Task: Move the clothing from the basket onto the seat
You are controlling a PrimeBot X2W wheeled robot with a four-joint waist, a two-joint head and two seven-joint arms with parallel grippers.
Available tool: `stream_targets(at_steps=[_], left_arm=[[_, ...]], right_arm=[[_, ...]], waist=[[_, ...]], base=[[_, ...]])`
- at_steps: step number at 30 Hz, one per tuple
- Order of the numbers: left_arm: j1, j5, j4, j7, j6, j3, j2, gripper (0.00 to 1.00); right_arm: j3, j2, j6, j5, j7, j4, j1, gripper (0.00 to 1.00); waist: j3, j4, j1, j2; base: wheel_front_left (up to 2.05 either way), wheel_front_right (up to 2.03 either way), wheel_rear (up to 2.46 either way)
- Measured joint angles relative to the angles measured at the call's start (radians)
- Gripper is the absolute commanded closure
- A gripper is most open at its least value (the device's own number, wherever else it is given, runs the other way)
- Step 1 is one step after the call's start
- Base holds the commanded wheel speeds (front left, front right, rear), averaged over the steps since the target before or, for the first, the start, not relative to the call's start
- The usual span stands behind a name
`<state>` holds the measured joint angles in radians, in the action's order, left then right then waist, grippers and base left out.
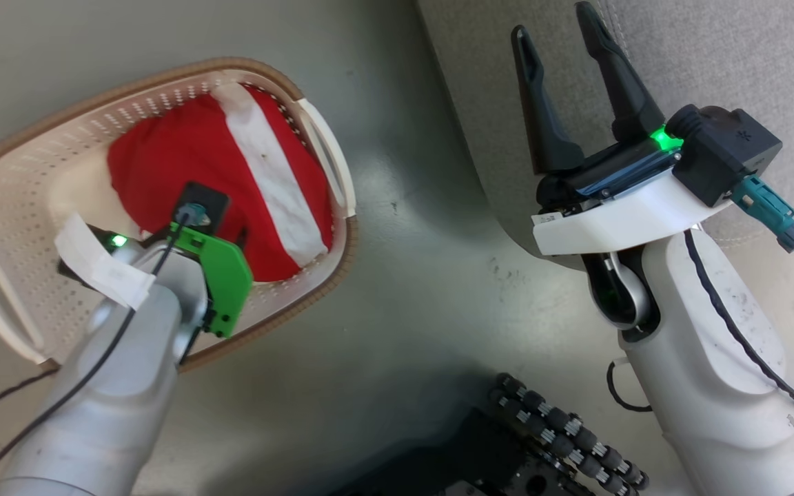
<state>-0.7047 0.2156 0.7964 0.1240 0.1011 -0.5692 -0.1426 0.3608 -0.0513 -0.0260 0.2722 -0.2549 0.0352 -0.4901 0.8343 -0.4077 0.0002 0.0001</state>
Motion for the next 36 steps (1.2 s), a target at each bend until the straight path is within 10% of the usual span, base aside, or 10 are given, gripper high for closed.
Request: stream_targets(at_steps=[11,12,13,14,36], left_arm=[[-0.054,-0.053,0.090,-0.003,-0.023,-0.012,-0.024,0.00],[-0.056,-0.053,0.099,-0.003,-0.028,-0.011,-0.021,0.17],[-0.058,-0.053,0.105,-0.003,-0.032,-0.010,-0.019,0.75],[-0.059,-0.053,0.110,-0.003,-0.032,-0.009,-0.017,1.00],[-0.115,-0.028,0.193,-0.095,-0.041,0.007,0.054,1.00]], right_arm=[[0.026,0.003,0.012,0.051,0.000,-0.019,-0.001,0.00],[0.026,0.003,0.012,0.058,0.000,-0.019,-0.001,0.00],[0.027,0.003,0.015,0.060,0.000,-0.019,-0.001,0.00],[0.028,0.003,0.019,0.062,0.000,-0.019,-0.001,0.00],[0.005,0.005,0.029,0.016,0.000,-0.012,-0.035,0.00]], waist=[[0.049,-0.046,0.0000,0.0000],[0.051,-0.047,-0.0001,0.0000],[0.052,-0.047,-0.0001,0.0000],[0.053,-0.047,-0.0001,0.0000],[0.042,0.005,-0.0001,0.0000]], base=[[0.00,0.00,0.00],[0.00,0.00,0.00],[0.00,0.00,0.00],[0.00,0.00,0.00],[0.00,0.00,0.00]])
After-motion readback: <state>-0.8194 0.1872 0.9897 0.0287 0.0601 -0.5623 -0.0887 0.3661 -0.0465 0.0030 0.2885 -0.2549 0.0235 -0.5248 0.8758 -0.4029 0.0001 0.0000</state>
